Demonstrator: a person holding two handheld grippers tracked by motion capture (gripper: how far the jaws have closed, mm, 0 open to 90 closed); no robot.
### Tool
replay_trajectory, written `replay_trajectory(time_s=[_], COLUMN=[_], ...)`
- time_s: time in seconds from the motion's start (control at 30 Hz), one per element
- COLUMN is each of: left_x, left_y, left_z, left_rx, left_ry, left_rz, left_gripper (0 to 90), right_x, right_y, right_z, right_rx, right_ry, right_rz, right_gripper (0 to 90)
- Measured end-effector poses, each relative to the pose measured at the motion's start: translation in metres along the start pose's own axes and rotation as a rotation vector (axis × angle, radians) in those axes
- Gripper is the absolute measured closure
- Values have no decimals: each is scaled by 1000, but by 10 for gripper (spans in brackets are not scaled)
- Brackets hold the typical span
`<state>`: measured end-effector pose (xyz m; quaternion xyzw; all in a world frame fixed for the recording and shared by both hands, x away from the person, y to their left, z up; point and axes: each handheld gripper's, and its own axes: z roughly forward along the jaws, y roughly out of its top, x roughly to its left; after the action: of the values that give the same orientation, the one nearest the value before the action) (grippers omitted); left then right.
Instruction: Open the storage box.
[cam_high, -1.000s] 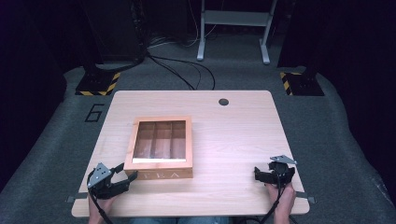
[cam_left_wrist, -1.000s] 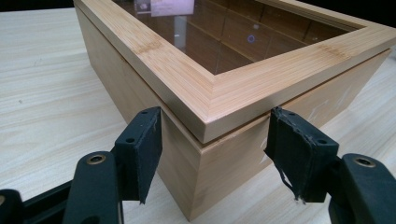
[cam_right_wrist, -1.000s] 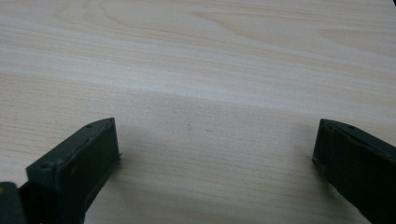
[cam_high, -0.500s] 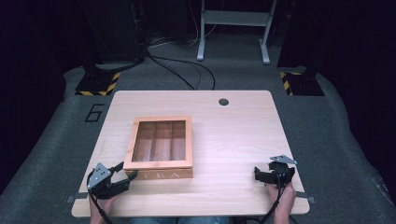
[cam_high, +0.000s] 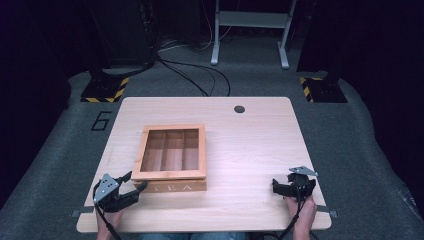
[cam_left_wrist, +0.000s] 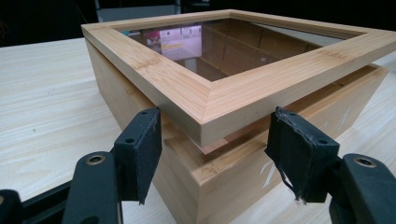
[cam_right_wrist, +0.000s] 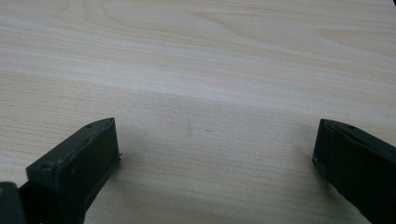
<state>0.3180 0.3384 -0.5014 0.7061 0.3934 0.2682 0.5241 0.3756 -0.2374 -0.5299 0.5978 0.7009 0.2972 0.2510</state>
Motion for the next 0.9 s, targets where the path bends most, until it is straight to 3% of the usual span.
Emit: replay_trajectory(time_s=[0.23, 0.37, 0.4, 0.7, 0.9], left_x=[1, 0, 0, 2, 3], left_y=[5, 11, 13, 23, 31], left_z=[2, 2, 1, 4, 4], left_rx=[-23, -49, -39, -101, -105], left_ry=[30, 52, 51, 74, 77], left_rz=[4, 33, 36, 59, 62], left_gripper=[356, 358, 357, 350, 356], right_x=[0, 0, 0, 0, 0], right_y=[0, 0, 0, 0, 0], right_z=[0, 0, 0, 0, 0], right_rx=[0, 0, 0, 0, 0], right_ry=[0, 0, 0, 0, 0], right_rz=[0, 0, 0, -1, 0], right_gripper=[0, 0, 0, 0, 0])
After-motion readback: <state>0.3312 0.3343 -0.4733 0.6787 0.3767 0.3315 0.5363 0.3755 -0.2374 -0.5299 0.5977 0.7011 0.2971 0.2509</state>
